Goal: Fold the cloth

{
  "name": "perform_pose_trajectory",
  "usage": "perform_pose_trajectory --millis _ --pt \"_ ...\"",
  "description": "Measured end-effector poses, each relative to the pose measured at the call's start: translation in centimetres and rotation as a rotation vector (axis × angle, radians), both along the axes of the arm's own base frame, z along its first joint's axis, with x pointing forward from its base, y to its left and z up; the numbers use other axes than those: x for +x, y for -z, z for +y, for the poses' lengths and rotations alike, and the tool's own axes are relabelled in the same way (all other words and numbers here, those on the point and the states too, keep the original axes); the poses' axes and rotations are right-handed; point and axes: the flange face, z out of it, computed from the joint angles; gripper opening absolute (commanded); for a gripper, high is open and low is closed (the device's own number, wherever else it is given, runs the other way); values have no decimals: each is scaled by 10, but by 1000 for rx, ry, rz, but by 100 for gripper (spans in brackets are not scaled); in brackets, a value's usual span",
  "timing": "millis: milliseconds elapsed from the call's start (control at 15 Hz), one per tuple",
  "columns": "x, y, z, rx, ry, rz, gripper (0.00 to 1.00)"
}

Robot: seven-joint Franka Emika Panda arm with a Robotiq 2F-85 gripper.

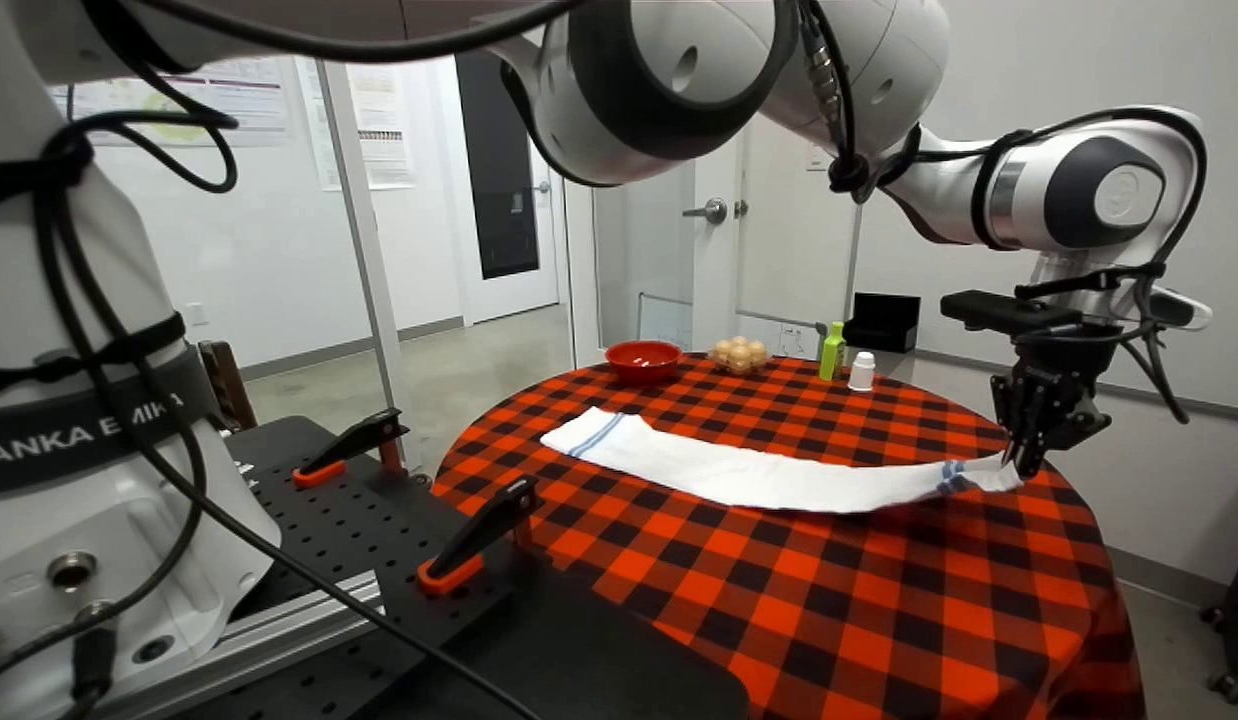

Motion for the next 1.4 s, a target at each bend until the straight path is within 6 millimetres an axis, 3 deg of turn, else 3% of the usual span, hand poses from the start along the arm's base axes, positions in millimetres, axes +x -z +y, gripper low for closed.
perform_pose_trajectory --millis 267,1400 --pt "7 -26 -7 -57 1 -31 2" --pt "26 -105 -22 -196 -5 -126 2"
